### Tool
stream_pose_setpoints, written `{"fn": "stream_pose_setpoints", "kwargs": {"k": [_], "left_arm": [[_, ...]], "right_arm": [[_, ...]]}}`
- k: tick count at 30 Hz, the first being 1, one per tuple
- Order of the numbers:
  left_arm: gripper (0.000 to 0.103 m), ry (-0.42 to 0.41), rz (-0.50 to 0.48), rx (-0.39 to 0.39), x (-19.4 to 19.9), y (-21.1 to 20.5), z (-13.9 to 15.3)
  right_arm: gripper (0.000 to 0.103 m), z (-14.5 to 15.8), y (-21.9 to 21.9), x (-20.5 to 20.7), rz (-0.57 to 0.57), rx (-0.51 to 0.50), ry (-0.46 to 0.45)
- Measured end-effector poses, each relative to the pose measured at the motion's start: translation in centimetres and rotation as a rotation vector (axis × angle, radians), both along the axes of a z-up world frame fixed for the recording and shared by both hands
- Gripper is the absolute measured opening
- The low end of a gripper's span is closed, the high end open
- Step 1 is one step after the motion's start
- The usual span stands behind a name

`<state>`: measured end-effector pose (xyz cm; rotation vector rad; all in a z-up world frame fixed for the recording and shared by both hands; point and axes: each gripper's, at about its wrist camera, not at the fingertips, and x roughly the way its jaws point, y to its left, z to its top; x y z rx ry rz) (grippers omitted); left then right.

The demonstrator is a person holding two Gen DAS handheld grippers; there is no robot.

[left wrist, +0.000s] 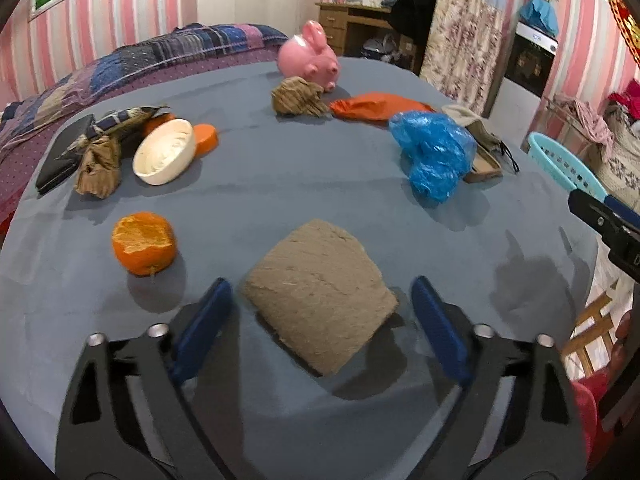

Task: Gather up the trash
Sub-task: 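Grasp the tan sponge block with the left gripper while the right gripper approaches the blue bag, then grasp the blue plastic bag with the right gripper while the left gripper lifts the block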

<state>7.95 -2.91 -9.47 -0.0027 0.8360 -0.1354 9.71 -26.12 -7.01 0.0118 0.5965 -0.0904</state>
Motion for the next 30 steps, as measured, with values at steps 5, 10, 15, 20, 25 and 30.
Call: {"fn": "stream_pose_setpoints", "kwargs": {"k": [5, 10, 15, 20, 25, 30], "left_arm": [[0.07, 0.0, -0.017, 0.018, -0.1, -0.2, 0.1], [0.065, -0.017, -0.006, 0.011, -0.3, 0.8, 0.8], [0.065, -0.045, 0.041, 0.026, -0.1, 2.7, 1.7], [0.065, -0.103, 0.101, 0.076, 0.4, 5.3, 2.7], [0.065, -0.138, 0.152, 0.116, 1.1, 7.4, 3.0], [0.065, -0.155, 0.171, 0.098, 1.1, 8.4, 2.6]], "right_arm": [[0.099, -0.2, 0.4, 0.1, 0.012, 0.007, 0.02], [0.099, -0.7, 1.3, 0.2, 0.032, -0.007, 0.04], [0.099, -0.9, 2.2, 0.3, 0.057, -0.021, 0.049], [0.099, -1.3, 2.7, 0.7, 0.065, 0.002, 0.062], [0.099, -1.6, 3.3, 0.9, 0.078, -0.006, 0.058], [0.099, -1.8, 4.1, 1.3, 0.1, -0.018, 0.055]]}}
